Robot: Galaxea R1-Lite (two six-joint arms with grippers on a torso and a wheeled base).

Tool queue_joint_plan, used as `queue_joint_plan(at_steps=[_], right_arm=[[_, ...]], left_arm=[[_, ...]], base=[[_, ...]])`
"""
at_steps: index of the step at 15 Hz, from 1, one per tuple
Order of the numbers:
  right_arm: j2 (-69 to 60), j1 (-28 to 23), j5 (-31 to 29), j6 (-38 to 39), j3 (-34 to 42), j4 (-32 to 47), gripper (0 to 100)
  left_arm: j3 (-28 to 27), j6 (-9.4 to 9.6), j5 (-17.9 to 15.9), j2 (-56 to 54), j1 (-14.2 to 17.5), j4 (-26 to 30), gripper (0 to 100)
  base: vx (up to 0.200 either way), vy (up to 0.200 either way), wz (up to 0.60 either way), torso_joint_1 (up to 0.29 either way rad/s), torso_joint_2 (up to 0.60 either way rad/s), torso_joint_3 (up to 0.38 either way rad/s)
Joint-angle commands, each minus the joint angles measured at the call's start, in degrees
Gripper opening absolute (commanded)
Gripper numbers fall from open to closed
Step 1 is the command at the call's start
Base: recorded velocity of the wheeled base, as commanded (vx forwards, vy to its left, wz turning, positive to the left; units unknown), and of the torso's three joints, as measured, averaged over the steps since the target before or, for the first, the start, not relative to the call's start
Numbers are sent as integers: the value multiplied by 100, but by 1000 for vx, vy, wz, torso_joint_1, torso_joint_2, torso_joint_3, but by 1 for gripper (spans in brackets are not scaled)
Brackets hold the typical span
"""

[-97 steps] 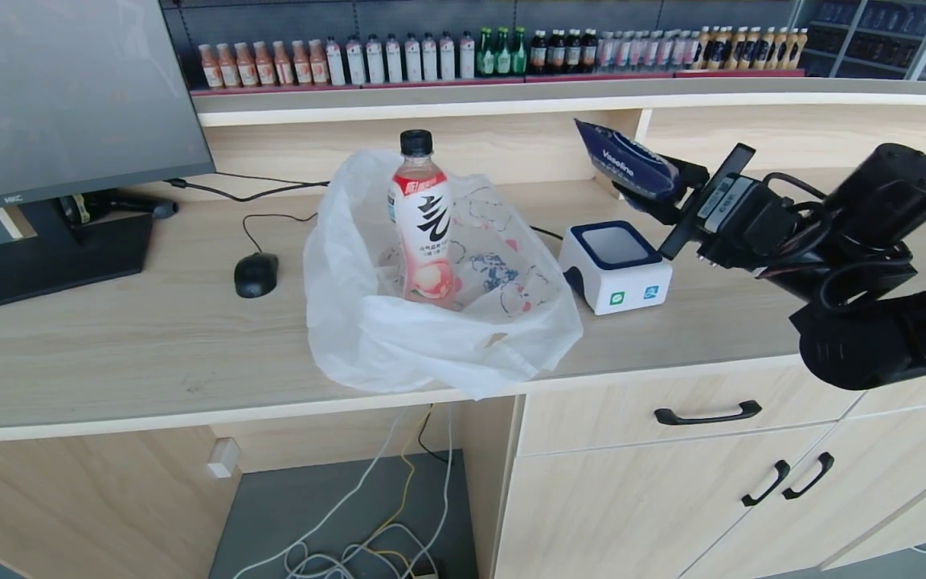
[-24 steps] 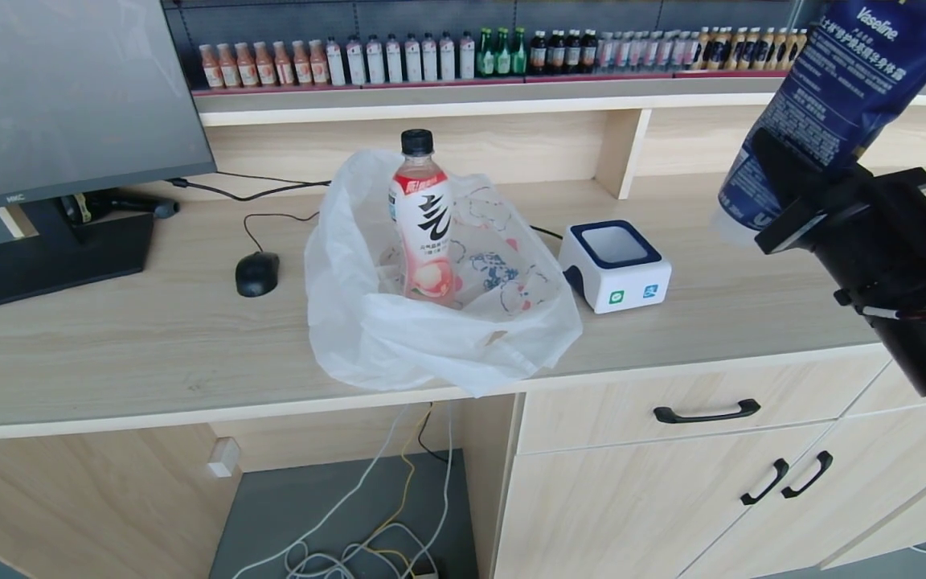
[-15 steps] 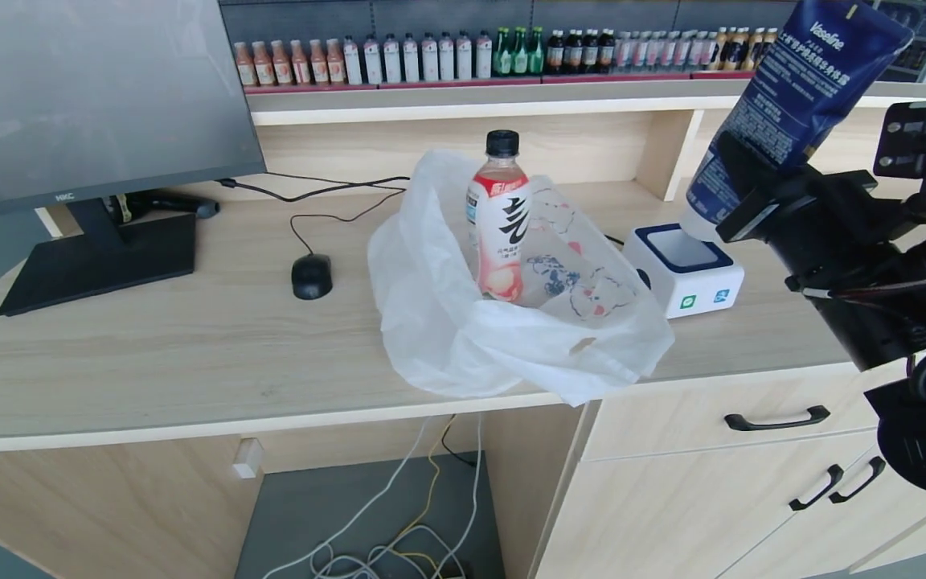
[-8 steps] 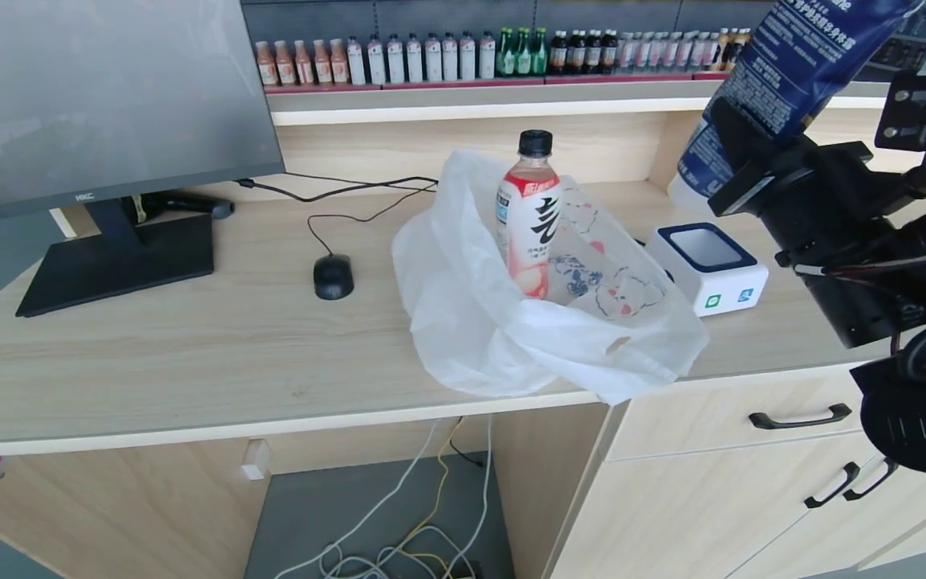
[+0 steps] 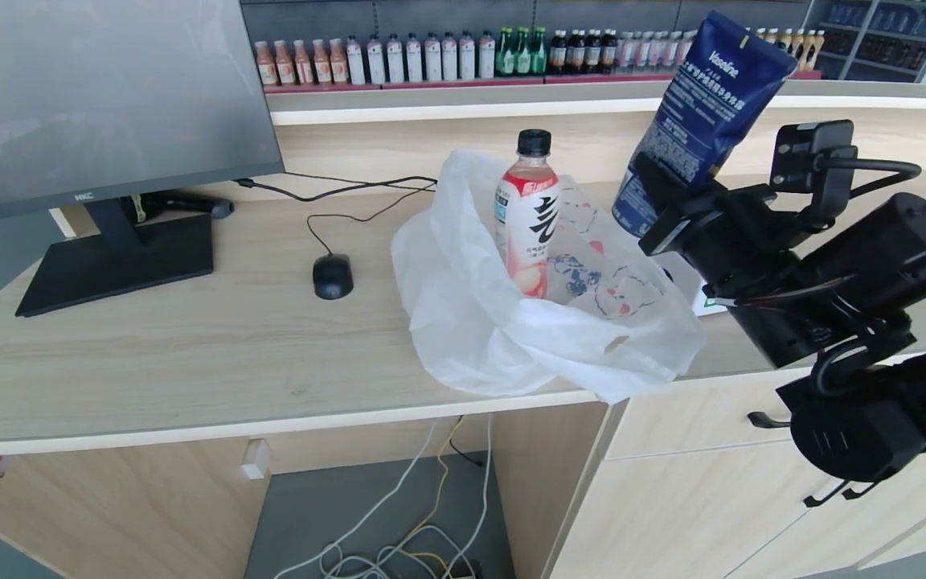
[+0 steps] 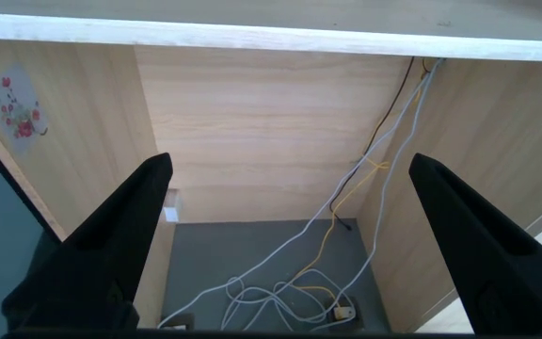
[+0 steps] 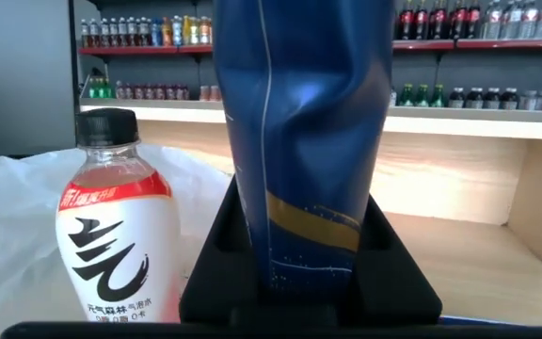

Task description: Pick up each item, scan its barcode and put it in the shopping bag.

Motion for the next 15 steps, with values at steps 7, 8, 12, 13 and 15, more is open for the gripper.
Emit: queue_joint_plan(at_steps=[7, 8, 12, 13, 15], right_arm=[[584, -63, -4, 99, 17, -8, 0], [637, -80, -4, 90, -1, -8, 0], [733, -116, -4, 29, 96, -8, 0], [768, -124, -4, 29, 96, -8, 0], [839, -116, 5, 20, 43, -8, 0]], left_arm=[[0, -4, 0, -2, 0, 0, 100], [0, -4, 0, -2, 0, 0, 100], [0, -4, 0, -2, 0, 0, 100], [0, -4, 0, -2, 0, 0, 100], [0, -4, 0, -2, 0, 0, 100]], base=[[0, 0, 0, 0, 0, 0], [0, 0, 0, 0, 0, 0], [0, 0, 0, 0, 0, 0], [0, 0, 0, 0, 0, 0], [0, 0, 0, 0, 0, 0]])
